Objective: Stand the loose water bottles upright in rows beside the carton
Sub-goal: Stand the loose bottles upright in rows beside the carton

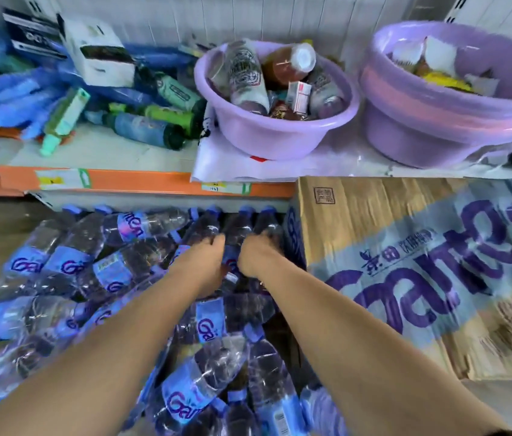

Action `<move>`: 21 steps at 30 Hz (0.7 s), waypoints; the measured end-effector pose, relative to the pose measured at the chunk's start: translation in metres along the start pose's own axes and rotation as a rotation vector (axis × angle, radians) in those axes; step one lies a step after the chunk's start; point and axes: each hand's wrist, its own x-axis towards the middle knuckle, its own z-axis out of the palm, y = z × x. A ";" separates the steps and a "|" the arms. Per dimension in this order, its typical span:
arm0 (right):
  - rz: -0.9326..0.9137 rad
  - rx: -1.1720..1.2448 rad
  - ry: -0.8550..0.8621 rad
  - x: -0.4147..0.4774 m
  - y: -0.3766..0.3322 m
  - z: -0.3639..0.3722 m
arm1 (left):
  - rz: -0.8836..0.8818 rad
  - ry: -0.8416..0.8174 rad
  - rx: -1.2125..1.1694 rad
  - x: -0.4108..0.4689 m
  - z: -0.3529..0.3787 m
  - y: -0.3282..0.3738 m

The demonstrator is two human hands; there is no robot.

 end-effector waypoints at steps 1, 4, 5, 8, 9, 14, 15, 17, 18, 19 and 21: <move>0.045 0.005 0.025 0.007 0.000 0.002 | 0.027 0.016 -0.028 0.012 0.007 0.003; 0.170 0.038 0.120 0.026 0.001 0.007 | 0.039 0.037 -0.110 0.047 0.021 0.014; 0.200 0.049 0.139 0.031 0.001 0.007 | 0.011 0.041 -0.143 0.057 0.022 0.016; 0.266 0.068 0.157 0.046 0.001 0.003 | -0.094 0.025 -0.199 0.081 0.027 0.018; 0.277 0.047 0.161 0.051 0.000 0.000 | -0.124 0.041 -0.172 0.087 0.029 0.017; 0.244 -0.230 0.187 0.070 0.000 -0.002 | -0.206 0.083 -0.130 0.113 0.023 0.010; 0.256 -0.250 0.192 0.074 0.000 0.000 | -0.215 0.065 -0.131 0.114 0.021 0.010; 0.293 -0.186 0.181 0.077 -0.002 0.003 | -0.229 0.028 -0.132 0.114 0.017 0.009; 0.322 -0.095 0.174 0.077 -0.003 0.002 | -0.233 0.018 -0.136 0.112 0.017 0.007; 0.341 0.002 0.163 0.077 -0.003 0.001 | -0.230 0.019 -0.147 0.110 0.016 0.006; 0.320 0.152 0.145 0.076 -0.002 -0.005 | -0.198 0.041 -0.176 0.106 0.014 0.000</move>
